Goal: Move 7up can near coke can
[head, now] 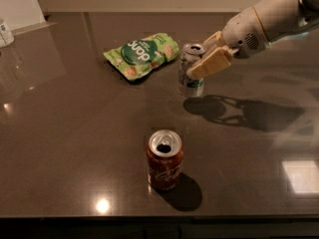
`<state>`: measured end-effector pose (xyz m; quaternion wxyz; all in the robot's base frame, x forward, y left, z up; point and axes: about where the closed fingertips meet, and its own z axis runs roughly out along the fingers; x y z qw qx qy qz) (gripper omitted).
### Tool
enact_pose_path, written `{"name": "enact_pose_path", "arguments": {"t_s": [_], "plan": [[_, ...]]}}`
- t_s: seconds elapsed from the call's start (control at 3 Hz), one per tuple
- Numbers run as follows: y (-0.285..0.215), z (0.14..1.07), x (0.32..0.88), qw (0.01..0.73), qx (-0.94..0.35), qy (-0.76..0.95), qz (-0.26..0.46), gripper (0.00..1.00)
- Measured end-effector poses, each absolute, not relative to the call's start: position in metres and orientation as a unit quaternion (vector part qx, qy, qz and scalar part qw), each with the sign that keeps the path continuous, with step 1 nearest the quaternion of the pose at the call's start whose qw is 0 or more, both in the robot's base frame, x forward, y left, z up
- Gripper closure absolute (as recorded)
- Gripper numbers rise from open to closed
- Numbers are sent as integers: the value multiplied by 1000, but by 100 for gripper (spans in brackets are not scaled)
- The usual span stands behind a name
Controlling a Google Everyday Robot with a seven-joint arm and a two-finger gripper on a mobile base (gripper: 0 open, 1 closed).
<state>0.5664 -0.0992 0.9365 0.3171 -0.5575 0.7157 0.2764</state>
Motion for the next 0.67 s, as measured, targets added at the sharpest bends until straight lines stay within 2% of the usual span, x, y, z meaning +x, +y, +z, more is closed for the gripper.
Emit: {"name": "enact_pose_path", "arguments": {"t_s": [0.67], "plan": [[-93, 937, 517, 303, -622, 667, 277, 100]]}}
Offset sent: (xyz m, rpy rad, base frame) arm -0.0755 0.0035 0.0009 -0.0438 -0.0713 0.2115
